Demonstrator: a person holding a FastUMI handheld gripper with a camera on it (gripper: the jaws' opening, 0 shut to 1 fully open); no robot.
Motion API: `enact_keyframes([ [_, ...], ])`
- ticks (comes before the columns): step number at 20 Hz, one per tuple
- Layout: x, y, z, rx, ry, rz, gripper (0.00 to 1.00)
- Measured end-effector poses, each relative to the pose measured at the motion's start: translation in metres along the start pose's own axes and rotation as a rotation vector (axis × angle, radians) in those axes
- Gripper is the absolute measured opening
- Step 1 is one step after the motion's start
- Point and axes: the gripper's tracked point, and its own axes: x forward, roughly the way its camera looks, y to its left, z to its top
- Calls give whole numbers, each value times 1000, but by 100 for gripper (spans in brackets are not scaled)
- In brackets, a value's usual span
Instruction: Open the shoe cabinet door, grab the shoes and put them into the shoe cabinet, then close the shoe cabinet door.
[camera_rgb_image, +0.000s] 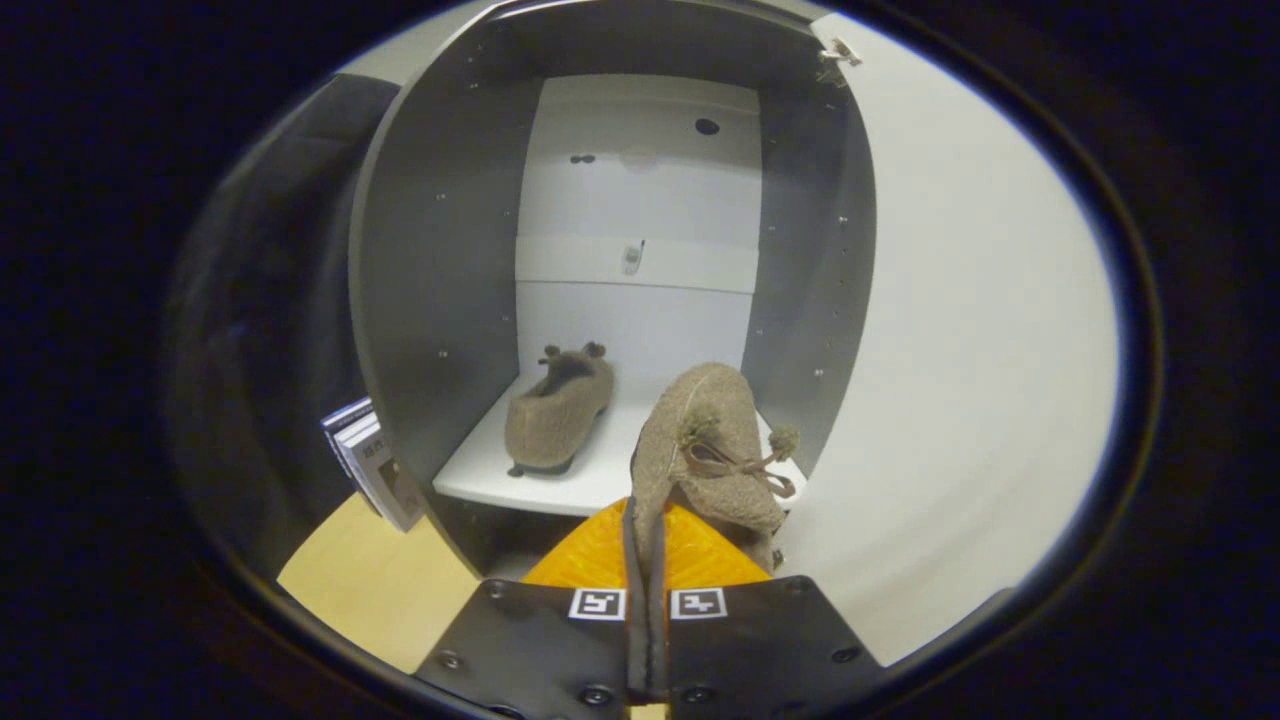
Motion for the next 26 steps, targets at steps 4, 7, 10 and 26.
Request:
enact_keyframes([
  [4, 35, 0, 27, -18, -26, 3, 2],
  [7, 62, -2, 36, -27, -27, 0, 2],
  [10, 87, -4, 44, -33, -18, -6, 2],
  [26, 172, -12, 41, 8, 35, -26, 2],
])
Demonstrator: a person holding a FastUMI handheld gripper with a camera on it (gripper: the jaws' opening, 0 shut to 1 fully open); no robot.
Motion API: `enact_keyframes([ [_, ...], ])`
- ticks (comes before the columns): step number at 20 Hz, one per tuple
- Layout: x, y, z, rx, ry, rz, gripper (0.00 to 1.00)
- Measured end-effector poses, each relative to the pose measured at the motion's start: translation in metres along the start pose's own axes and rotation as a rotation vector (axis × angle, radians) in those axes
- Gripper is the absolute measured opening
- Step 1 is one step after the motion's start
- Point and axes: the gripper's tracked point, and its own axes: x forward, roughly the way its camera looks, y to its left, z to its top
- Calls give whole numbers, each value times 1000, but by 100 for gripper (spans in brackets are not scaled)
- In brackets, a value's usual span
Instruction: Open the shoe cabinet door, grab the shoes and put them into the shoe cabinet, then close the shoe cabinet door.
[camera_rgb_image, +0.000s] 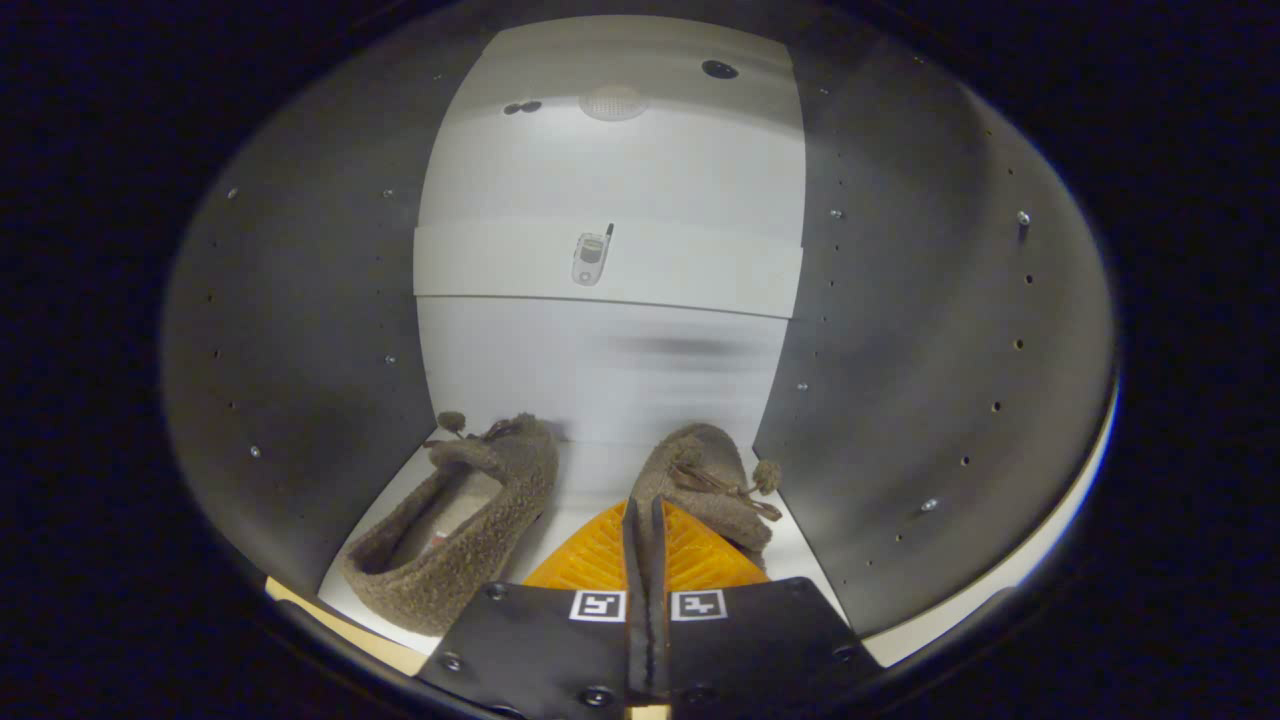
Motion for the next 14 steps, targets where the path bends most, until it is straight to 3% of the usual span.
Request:
enact_keyframes([
  [3, 4, 3, 2, 17, -4, 4, 3],
  [5, 1, 4, 5, 51, -5, 7, 11],
  [14, -30, -1, 28, 90, -59, 4, 11],
])
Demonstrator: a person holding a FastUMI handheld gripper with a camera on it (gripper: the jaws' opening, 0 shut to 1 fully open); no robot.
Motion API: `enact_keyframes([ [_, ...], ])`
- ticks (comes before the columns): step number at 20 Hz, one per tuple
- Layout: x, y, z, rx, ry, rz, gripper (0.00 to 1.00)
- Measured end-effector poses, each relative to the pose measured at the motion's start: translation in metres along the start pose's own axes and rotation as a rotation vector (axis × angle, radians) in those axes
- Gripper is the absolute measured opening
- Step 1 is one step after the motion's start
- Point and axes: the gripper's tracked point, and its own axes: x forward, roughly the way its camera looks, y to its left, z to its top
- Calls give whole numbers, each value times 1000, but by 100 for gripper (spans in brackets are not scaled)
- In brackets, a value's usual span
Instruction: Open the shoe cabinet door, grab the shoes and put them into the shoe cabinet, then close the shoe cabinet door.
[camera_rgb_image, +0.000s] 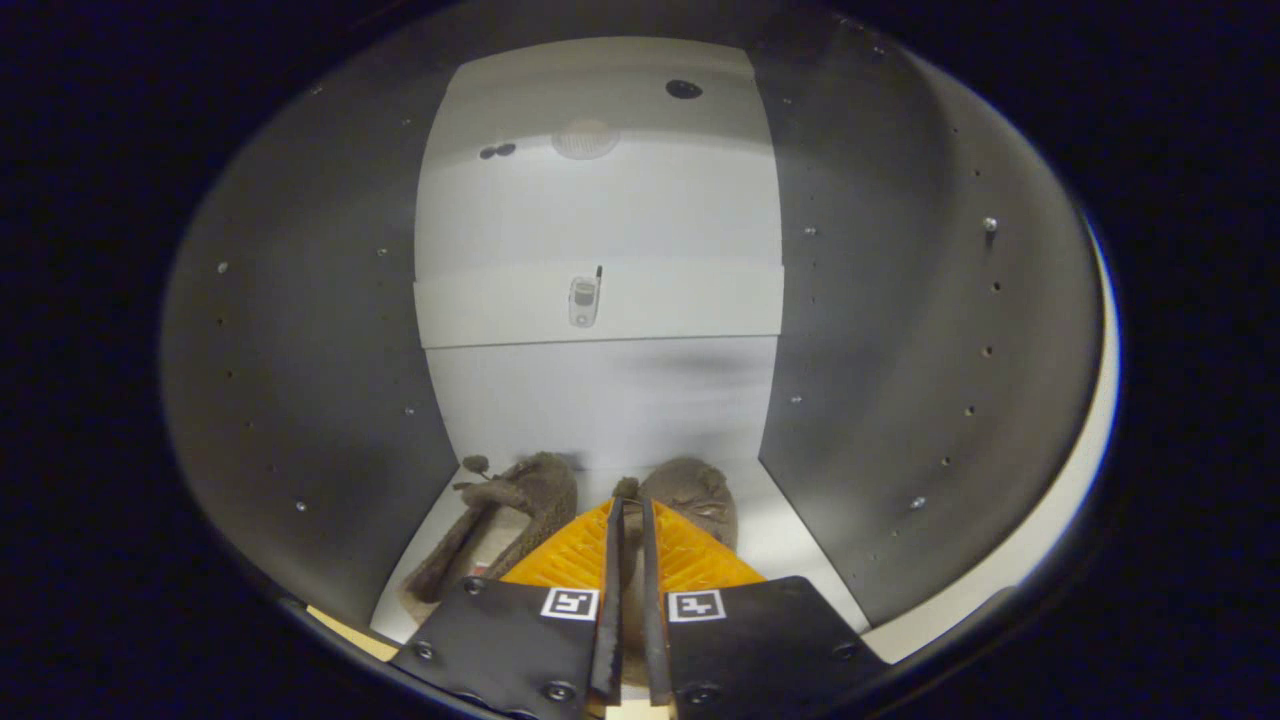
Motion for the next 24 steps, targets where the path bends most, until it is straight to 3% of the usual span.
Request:
enact_keyframes([
  [14, -161, 14, 28, -22, -117, 5, 11],
  [21, -246, -14, 16, -47, -133, -56, 11],
  [23, -277, -24, 19, -54, -166, -82, 26],
  [24, -291, -27, 19, -54, -183, -91, 26],
])
